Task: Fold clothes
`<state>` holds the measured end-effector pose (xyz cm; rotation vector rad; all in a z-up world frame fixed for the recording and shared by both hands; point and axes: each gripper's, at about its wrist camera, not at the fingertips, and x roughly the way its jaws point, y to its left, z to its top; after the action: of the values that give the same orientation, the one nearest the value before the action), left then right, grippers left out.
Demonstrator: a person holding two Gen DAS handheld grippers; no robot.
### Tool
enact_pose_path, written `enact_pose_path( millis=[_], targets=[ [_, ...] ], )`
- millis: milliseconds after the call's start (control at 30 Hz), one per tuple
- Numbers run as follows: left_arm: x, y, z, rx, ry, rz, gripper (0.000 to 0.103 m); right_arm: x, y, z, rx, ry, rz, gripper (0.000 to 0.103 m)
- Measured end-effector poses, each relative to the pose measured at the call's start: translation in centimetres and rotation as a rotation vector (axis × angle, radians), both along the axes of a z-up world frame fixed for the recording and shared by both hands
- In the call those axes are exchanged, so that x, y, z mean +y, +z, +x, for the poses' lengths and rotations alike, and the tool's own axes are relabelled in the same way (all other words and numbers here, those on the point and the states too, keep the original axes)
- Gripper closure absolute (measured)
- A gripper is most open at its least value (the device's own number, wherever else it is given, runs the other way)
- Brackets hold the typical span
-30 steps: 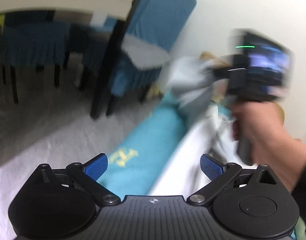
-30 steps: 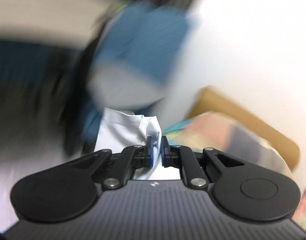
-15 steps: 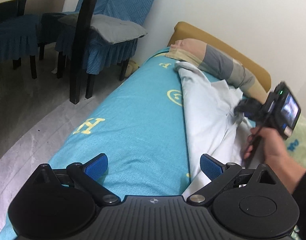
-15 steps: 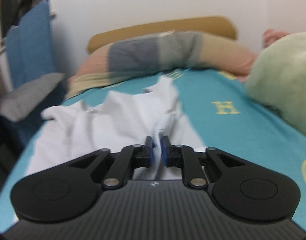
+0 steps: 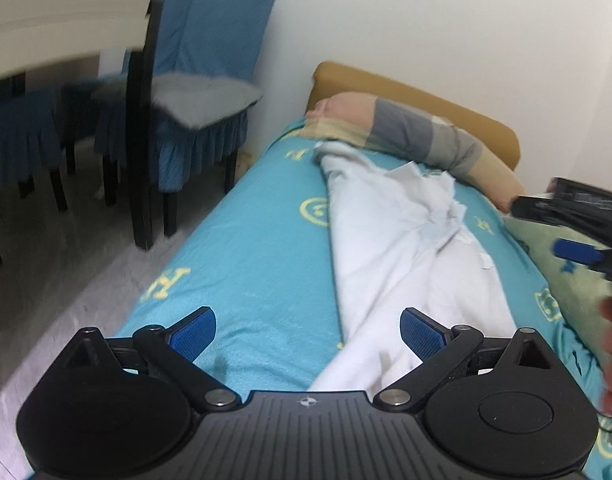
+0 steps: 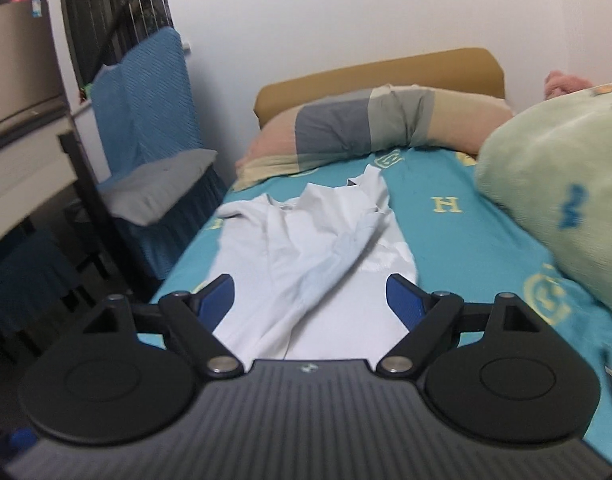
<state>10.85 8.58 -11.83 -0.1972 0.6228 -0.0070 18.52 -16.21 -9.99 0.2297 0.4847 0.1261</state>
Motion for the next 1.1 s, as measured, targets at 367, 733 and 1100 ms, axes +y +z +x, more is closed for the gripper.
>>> enact_pose_path(
  millis=[367, 733, 1100],
  targets=[
    [-4.6, 3.2, -5.9, -0.007, -0.112, 0.065, 0.003, -3.3, 4.7, -16.9, -0.061, 0.026, -0.031, 0.019],
    [-3.7, 2.6, -7.7, 0.152, -0.101, 0.051, 0.003, -4.5, 4.2, -19.2, -0.04, 0.036, 0.043, 0.019],
    [-0.5, 2.2, -6.4, 0.309, -0.072, 0.024, 0.003, -6.4, 3.3, -18.2, 0.008, 0.006, 0.135, 0.019]
  ],
)
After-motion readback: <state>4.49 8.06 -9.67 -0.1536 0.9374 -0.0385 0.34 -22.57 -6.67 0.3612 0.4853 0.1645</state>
